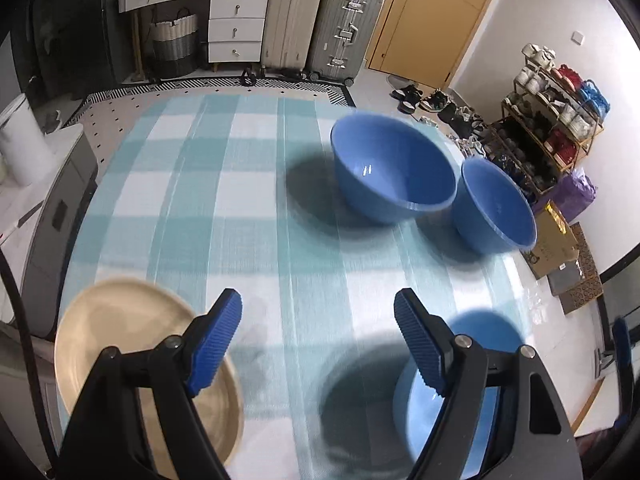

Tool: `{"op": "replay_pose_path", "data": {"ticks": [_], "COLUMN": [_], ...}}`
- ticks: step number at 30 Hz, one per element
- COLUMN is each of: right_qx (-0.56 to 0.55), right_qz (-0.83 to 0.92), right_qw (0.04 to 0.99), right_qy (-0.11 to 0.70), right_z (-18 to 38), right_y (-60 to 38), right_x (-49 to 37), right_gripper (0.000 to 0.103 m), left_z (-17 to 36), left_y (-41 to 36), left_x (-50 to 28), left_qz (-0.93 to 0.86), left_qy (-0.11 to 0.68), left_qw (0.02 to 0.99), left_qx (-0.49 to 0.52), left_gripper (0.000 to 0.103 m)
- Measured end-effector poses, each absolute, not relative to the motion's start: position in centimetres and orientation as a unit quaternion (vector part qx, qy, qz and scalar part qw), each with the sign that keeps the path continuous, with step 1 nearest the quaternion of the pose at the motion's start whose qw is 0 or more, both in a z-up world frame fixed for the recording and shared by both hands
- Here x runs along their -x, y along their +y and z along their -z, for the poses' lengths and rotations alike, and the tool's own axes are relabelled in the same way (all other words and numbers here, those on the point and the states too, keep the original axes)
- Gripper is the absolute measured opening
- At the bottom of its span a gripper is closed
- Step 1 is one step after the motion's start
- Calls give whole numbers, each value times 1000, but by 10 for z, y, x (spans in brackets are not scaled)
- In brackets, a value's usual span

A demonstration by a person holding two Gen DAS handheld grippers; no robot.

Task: Organize plates and bowls

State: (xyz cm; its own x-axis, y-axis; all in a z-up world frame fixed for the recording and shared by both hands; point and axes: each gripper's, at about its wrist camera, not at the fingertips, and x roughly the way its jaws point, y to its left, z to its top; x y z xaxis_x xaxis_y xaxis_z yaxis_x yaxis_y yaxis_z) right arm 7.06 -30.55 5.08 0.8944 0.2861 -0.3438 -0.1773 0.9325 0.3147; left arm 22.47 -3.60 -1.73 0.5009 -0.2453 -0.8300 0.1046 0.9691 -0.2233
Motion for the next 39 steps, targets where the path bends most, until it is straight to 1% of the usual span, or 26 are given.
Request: {"op": "replay_pose_path", "data": {"ticks": [3, 8, 13, 20, 24, 27, 29, 31, 32, 34, 35, 36, 39], "right_qx": [-151, -180, -255, -233, -195, -203, -207, -206, -204, -199, -197, -195, -195], "right_qz": [-142, -164, -205, -213, -177, -162, -148, -127, -121, -120, -123, -122, -117], "right_qw": [961, 954, 926, 928, 934, 910, 898, 888, 883, 876, 872, 871, 867], "right_qy": [182, 176, 190, 197, 241, 323, 358, 392, 404, 423, 431, 434, 442], "right_z": [-61, -84, -107, -146, -141, -114, -95, -77, -71, -59, -54, -49, -38], "right_y": [-306, -316, -332, -335, -326, -320, -320, -318, -316, -312, -310, -308, -306], "right_x": [-75, -95, -127, -170, -210, -253, -271, -287, -293, -303, -307, -310, -306], "right_gripper": [102, 102, 102, 102, 102, 102, 102, 102, 102, 102, 102, 102, 102], "left_z": [16, 22, 35, 57, 72, 81, 85, 87, 89, 91, 93, 95, 100], "left_y": [-42, -62, -72, -89, -94, -97, -98, -99, -100, -103, -103, -103, -104], "left_x": [-252, -302, -339, -380, -394, -400, -401, -401, -402, -403, -403, -404, -406], "left_qz": [101, 82, 77, 78, 78, 82, 78, 73, 79, 86, 92, 99, 110], "left_qy": [498, 507, 525, 553, 568, 576, 577, 575, 577, 580, 580, 582, 590], "left_qw": [857, 856, 845, 827, 817, 810, 810, 812, 810, 807, 806, 803, 795], "left_qx": [82, 52, 61, 63, 64, 71, 70, 67, 68, 67, 70, 78, 90], "left_gripper": [79, 79, 79, 79, 79, 78, 78, 74, 68, 65, 58, 47, 34]}}
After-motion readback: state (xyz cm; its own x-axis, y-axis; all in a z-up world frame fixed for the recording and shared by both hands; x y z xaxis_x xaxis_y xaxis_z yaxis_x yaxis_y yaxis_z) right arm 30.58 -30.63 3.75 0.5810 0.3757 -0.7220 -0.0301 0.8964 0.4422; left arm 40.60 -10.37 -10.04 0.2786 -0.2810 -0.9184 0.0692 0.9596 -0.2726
